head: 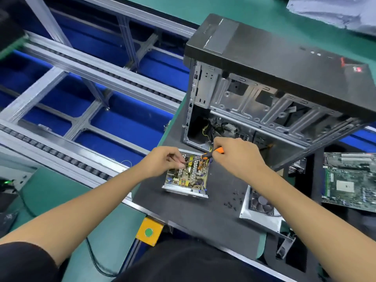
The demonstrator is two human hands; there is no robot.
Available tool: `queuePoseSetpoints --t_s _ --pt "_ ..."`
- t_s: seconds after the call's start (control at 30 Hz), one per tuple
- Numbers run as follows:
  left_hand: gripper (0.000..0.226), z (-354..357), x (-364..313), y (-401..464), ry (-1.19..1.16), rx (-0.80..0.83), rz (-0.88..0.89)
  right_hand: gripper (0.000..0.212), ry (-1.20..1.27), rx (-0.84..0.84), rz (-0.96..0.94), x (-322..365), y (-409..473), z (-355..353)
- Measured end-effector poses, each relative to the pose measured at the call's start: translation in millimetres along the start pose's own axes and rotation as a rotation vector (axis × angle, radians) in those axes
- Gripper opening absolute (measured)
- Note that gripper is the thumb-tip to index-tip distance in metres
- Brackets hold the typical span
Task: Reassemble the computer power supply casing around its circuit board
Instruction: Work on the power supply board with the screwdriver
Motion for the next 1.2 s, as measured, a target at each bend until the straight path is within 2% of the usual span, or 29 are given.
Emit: queuePoseSetpoints --t_s 0.13,0.4,0.53,1.03,1.2 --pt "0.011 -21 15 -5 0.011 -0.029 -0.002 0.010 -0.013 -0.006 -0.021 25 14 2" --pt "0.010 -50 37 0 0.074 -0.058 -0.007 0.015 -0.058 -0.046 -0.058 59 35 2" --pt "0.016 -55 42 3 0.084 -0.047 0.015 0.009 -0.111 -0.053 -0.094 71 42 1" --pt "0.012 -54 50 9 0.098 -0.018 0.069 0.008 -0.250 -0.148 -0.104 84 52 -3" --pt "0.011 -55 50 9 0.113 -0.010 0.073 0.014 -0.267 -0.175 -0.138 88 53 -5"
Point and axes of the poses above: each hand's wrist, its own y-axis towards the middle knuckle, its own z-axis out of the palm, x = y × z, the point moved 4 cm from there along y, towards the middle knuckle, and after that the axes turned 9 degrees about -y, right-handed, at the moved point
